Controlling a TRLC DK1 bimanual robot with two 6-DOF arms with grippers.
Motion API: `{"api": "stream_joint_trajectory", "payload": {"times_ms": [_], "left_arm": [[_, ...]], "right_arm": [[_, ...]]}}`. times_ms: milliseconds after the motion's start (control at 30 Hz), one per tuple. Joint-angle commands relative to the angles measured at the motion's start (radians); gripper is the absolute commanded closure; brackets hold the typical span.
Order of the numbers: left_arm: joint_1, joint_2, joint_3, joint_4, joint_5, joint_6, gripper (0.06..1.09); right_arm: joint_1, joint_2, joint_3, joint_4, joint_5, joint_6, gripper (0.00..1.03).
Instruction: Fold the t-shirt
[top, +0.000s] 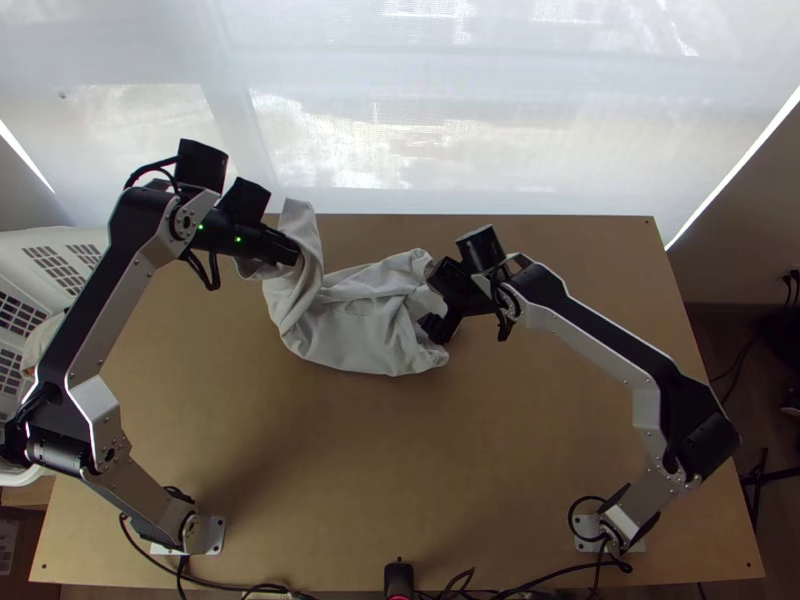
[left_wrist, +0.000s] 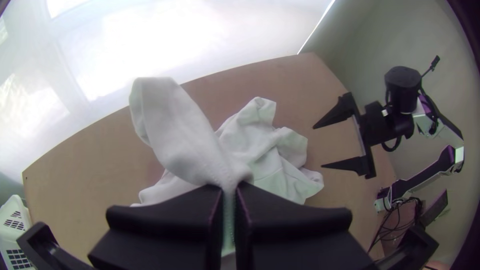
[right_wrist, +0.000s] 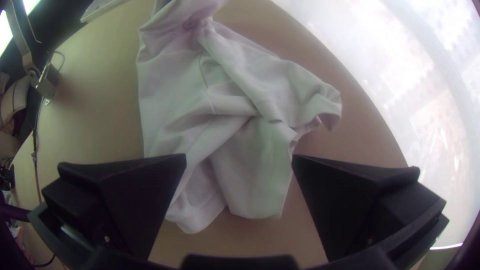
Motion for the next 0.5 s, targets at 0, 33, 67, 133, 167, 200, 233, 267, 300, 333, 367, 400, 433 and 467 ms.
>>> {"api": "stream_joint_trajectory", "payload": {"times_ms": [0,33,67,133,167,200,233,267,300,333,367,400,433,467], "left_arm": [[-0.05,0.012,0.069,-0.025,0.004,0.001,1.05],[-0.051,0.012,0.075,-0.031,0.004,0.002,1.05],[-0.054,0.009,0.078,-0.031,0.007,0.002,1.05],[-0.059,0.003,0.084,-0.033,0.015,0.002,1.05],[-0.062,0.0,0.087,-0.033,0.023,0.002,1.05],[-0.065,-0.003,0.09,-0.033,0.033,0.002,1.05],[-0.07,-0.003,0.096,-0.033,0.038,0.004,1.05],[-0.079,-0.003,0.104,-0.033,0.038,0.004,1.05],[-0.085,-0.003,0.112,-0.033,0.039,0.005,1.05],[-0.093,-0.003,0.119,-0.033,0.044,0.008,1.05],[-0.099,-0.002,0.13,-0.033,0.056,0.01,1.05],[-0.105,0.0,0.141,-0.031,0.059,0.01,1.05],[-0.114,0.004,0.153,-0.033,0.061,0.011,1.05],[-0.12,0.007,0.164,-0.033,0.063,0.011,1.05]], "right_arm": [[0.05,0.137,0.046,0.047,0.0,0.003,0.05],[0.057,0.156,0.049,0.056,0.0,0.007,0.05],[0.064,0.173,0.051,0.067,0.0,0.009,0.05],[0.074,0.208,0.052,0.088,0.0,0.018,0.05],[0.079,0.223,0.052,0.094,0.0,0.023,0.05],[0.085,0.24,0.055,0.1,0.0,0.026,0.05],[0.088,0.255,0.057,0.105,0.0,0.027,0.05],[0.091,0.268,0.055,0.116,0.0,0.027,0.05],[0.093,0.281,0.055,0.12,0.002,0.027,0.05],[0.093,0.294,0.057,0.126,0.003,0.027,0.05],[0.093,0.309,0.058,0.131,0.006,0.027,0.05],[0.093,0.32,0.06,0.136,0.008,0.027,0.05],[0.093,0.329,0.063,0.142,0.009,0.027,0.05],[0.093,0.34,0.066,0.143,0.011,0.029,0.05]]}}
